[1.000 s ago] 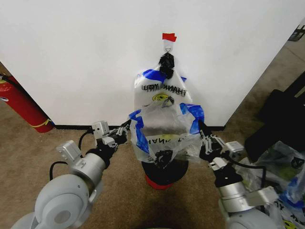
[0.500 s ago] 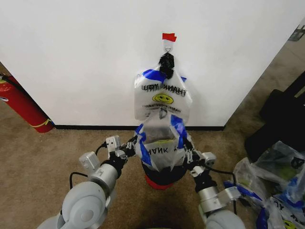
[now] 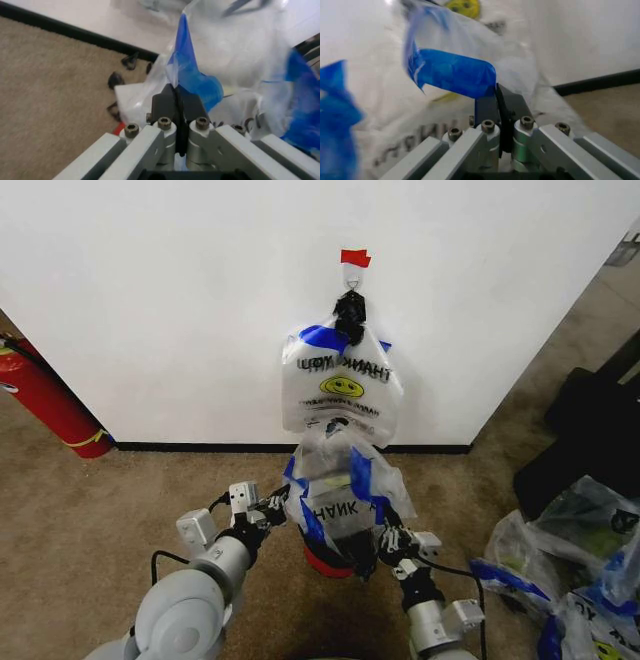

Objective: Pick up the garbage bag from the wall and place it over the trash bin.

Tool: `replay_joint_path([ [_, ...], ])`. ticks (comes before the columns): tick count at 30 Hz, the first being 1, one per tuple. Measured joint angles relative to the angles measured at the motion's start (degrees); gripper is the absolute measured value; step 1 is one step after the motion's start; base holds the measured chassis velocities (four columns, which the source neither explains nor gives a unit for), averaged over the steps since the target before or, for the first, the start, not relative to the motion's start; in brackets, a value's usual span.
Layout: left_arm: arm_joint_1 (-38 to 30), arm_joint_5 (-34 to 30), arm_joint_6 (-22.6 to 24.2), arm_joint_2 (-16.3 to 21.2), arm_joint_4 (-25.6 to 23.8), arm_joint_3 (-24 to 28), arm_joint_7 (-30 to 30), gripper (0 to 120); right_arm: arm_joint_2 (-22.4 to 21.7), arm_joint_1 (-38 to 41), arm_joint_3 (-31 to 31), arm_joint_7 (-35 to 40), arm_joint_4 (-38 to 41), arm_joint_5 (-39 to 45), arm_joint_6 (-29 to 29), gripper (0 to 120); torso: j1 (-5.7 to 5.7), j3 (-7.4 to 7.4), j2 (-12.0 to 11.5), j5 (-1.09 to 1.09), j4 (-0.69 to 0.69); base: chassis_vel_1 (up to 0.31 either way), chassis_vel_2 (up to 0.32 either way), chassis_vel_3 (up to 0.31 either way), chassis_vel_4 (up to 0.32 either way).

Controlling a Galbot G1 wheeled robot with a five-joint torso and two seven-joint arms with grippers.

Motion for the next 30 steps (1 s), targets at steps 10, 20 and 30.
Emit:
replay_joint_path([
  [10, 1.37, -9.37, 7.31, 4.16, -3.13, -8.68, -3.92, 0, -1.36, -3.93, 2.94, 6.45, 5.3, 0.01, -4.14, 0, 0.0, 0.0, 0.0, 0.01, 0.0, 0.0, 0.0, 0.0, 0.0],
  [20, -1.66, -11.1, 13.27, 4.89, -1.25, -1.28, -7.45, 0, -2.6, -4.21, 2.78, 12.48, 5.49, -1.03, -14.55, 0, 0.0, 0.0, 0.0, -0.01, 0.0, 0.0, 0.0, 0.0, 0.0],
  [30, -8.84, -10.31, 14.11, 4.73, 4.02, 6.73, -8.46, 0, -3.32, 0.99, 2.25, 15.46, -0.06, 1.44, -19.64, 0, 0.0, 0.01, 0.0, 0.01, 0.0, 0.0, 0.0, 0.0, 0.0],
])
